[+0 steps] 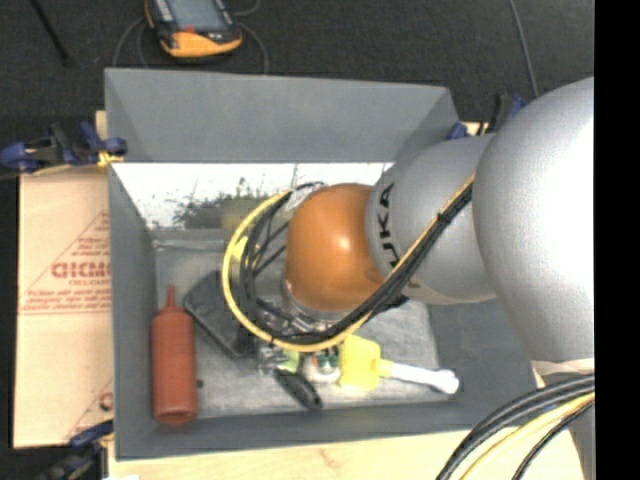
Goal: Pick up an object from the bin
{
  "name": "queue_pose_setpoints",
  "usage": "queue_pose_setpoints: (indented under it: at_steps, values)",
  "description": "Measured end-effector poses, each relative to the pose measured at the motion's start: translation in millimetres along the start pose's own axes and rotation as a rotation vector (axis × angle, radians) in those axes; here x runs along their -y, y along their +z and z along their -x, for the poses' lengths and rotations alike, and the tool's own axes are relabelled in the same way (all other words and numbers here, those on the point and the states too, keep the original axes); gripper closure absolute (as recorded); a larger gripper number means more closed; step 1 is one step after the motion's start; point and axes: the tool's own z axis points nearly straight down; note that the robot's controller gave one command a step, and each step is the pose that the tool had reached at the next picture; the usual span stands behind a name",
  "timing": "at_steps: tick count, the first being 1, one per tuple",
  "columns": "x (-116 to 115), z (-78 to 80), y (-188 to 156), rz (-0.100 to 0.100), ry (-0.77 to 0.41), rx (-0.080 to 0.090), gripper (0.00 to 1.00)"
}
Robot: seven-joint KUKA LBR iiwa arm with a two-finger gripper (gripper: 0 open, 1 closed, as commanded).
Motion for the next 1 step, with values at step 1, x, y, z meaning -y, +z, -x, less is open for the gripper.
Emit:
queue_pose_setpoints:
  at_steps: [1]
  values:
    - [10.4, 15.5, -16.8, 0.005, -0.511, -0.019, 1.0]
